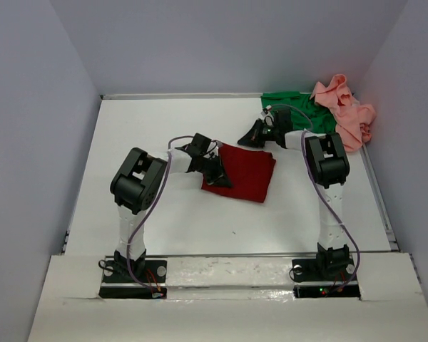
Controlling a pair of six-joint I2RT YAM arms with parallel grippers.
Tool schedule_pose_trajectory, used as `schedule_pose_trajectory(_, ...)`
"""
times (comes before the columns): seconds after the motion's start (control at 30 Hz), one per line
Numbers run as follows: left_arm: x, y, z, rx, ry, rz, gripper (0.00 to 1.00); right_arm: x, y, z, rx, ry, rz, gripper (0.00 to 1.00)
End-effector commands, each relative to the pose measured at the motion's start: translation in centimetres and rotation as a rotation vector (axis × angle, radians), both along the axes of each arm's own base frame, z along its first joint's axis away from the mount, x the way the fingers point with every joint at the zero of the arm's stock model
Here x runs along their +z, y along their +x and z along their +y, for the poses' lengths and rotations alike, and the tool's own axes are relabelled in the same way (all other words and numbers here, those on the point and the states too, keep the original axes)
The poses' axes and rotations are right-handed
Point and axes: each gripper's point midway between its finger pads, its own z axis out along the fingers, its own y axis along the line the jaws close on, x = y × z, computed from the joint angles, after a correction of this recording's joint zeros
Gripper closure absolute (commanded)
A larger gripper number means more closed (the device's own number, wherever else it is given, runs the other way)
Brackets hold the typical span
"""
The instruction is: Fold and stack the t-shirts
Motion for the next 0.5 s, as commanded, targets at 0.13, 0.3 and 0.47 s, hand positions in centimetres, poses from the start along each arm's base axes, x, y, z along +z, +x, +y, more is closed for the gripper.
schedule_pose_trajectory(0.13, -1.1, -1.8, 1.7, -0.022, 0.109, 0.052, 1.0, 10.0, 6.3, -1.4, -0.032, 0.008, -0.257, 1.0)
schedule_pose_trajectory(0.3, 0.4, -0.1, 0.9, -0.025, 0.099, 0.0, 1.0, 15.0, 4.8, -1.9, -0.035, -0.018, -0.285, 1.0)
schedule_pose_trajectory(0.47, 2.2, 1.7, -0.1, -0.033, 0.074, -0.048, 1.0, 17.5, 0.1, -3.0, -0.039, -0.065, -0.213, 1.0)
